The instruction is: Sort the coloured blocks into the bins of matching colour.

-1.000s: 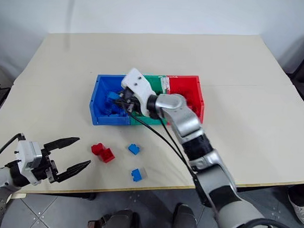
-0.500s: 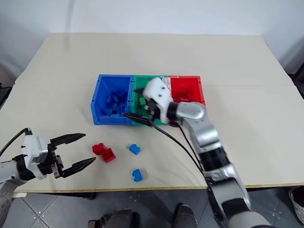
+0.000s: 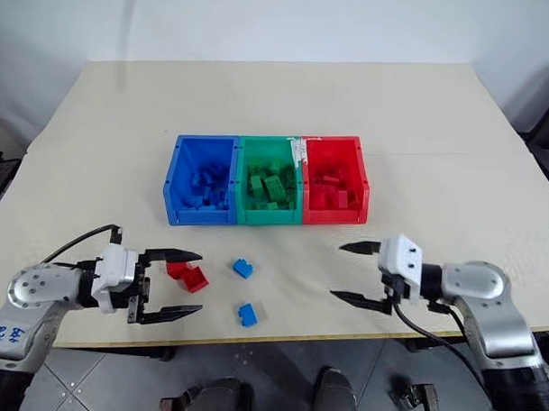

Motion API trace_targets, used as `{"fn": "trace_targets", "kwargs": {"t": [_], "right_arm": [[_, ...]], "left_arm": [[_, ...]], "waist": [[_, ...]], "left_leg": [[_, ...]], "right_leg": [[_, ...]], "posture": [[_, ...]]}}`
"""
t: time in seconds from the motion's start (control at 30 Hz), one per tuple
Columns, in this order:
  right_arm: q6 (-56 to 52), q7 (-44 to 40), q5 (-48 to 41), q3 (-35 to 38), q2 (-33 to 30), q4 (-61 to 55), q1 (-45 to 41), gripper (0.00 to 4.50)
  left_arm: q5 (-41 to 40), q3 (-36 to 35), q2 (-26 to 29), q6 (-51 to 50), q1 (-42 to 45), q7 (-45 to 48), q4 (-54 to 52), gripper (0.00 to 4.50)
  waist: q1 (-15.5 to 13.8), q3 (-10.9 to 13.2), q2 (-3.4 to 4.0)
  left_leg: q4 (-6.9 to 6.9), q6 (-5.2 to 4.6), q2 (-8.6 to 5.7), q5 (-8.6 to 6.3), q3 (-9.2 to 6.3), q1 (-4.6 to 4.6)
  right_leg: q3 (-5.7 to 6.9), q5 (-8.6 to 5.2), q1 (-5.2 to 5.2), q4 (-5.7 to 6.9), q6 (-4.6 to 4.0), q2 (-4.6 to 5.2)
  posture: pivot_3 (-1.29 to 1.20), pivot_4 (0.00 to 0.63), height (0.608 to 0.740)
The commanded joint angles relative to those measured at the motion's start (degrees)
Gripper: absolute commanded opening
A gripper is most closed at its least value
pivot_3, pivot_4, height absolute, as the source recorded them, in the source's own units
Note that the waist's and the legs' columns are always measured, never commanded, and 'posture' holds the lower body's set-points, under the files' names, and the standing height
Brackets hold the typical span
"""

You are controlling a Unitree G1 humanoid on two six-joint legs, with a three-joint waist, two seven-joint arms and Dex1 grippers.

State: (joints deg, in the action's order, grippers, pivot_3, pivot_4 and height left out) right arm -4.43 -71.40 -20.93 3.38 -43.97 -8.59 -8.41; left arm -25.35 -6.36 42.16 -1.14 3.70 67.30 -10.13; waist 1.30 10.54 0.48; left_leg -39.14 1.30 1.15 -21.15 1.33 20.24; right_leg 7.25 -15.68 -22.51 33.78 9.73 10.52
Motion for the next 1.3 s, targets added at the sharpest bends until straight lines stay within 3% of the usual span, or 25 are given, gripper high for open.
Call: {"fn": "trace_targets", "kwargs": {"t": [0.03,0.2,0.4,0.63,1.0,1.3], "right_arm": [[-0.84,-0.95,-1.88,-0.83,-0.52,-3.28,-1.86,4.45],[-11.59,-1.66,-0.83,-12.73,0.75,-10.23,-8.39,4.45],[-15.67,0.80,5.96,-26.43,8.88,-7.34,-17.17,4.45],[-10.63,1.98,12.67,-31.66,14.49,2.54,-21.63,4.45],[-7.38,-1.43,11.24,-31.22,16.84,5.04,-21.78,0.67],[-7.04,-1.83,8.67,-25.18,15.03,5.74,-22.58,0.67]], "left_arm": [[-0.01,-0.37,0.36,2.08,0.53,1.42,0.87,4.50],[0.21,-0.58,3.36,3.12,-3.02,5.28,1.23,4.50],[-0.17,-3.65,4.10,4.42,-7.29,4.00,0.53,4.50],[-0.24,-6.69,4.08,5.13,-12.85,2.53,-1.78,4.50],[-0.73,-8.25,3.93,4.56,-14.26,0.70,-3.60,4.50],[-1.31,-9.93,2.88,3.69,-16.60,-1.79,-5.75,4.50]], "waist": [[0.36,0.00,0.00],[0.28,0.01,0.02],[-0.42,0.01,0.00],[-0.98,0.00,-0.01],[-0.97,-0.01,-0.01],[-1.00,0.00,-0.01]], "left_leg": [[0.00,0.00,0.00,0.00,0.00,-0.01],[0.01,0.00,0.05,0.00,0.07,-0.06],[-0.04,-0.03,0.03,-0.02,0.04,0.01],[-0.06,-0.02,0.03,-0.02,0.05,0.01],[-0.05,-0.02,0.03,-0.02,0.06,-0.01],[-0.05,-0.02,0.03,-0.02,0.06,-0.01]], "right_leg": [[-0.01,0.00,0.00,0.00,0.00,0.00],[-0.05,0.00,-0.04,0.05,0.00,-0.02],[-0.03,0.00,-0.04,0.01,0.00,0.00],[-0.03,0.00,-0.06,0.04,0.00,-0.01],[-0.03,0.00,-0.06,0.06,-0.01,-0.02],[-0.03,0.00,-0.06,0.05,0.00,-0.01]], "posture": [[0.00,0.150,0.740],[0.00,0.150,0.740],[0.00,0.150,0.740],[0.00,0.150,0.740],[0.00,0.150,0.740],[0.00,0.150,0.740]]}}
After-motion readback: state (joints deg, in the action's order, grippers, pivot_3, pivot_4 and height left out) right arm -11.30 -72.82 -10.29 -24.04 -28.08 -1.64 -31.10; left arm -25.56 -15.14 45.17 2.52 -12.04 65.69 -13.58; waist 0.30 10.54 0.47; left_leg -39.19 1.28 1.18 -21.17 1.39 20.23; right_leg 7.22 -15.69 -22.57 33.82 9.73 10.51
